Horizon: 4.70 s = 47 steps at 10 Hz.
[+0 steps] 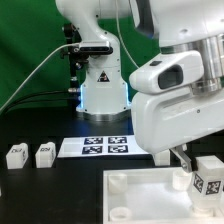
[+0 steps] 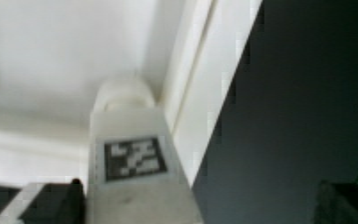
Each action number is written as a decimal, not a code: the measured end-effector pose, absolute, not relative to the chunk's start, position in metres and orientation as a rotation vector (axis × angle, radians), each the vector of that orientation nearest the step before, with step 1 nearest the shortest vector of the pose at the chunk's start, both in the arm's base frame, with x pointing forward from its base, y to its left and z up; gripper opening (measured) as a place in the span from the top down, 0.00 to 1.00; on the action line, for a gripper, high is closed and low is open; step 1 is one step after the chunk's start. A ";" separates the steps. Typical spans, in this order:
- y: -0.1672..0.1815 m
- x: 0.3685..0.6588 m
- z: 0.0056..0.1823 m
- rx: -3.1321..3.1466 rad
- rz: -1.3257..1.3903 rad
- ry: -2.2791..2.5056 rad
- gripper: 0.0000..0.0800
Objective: Assemble one leg
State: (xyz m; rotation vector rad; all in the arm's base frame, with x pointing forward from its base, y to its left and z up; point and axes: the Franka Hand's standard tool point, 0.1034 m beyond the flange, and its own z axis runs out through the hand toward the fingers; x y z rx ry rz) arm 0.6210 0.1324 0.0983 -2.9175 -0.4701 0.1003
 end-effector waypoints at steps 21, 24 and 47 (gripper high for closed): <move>0.105 0.633 0.083 -2.801 -0.046 0.755 0.63; 0.108 0.629 0.084 -2.721 0.018 1.051 0.63; 0.115 0.624 0.084 -2.921 -0.027 0.331 0.19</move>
Offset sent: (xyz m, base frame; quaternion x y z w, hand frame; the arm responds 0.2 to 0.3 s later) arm 0.0062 -0.0104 -0.0055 -0.0356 0.0096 0.0175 0.9992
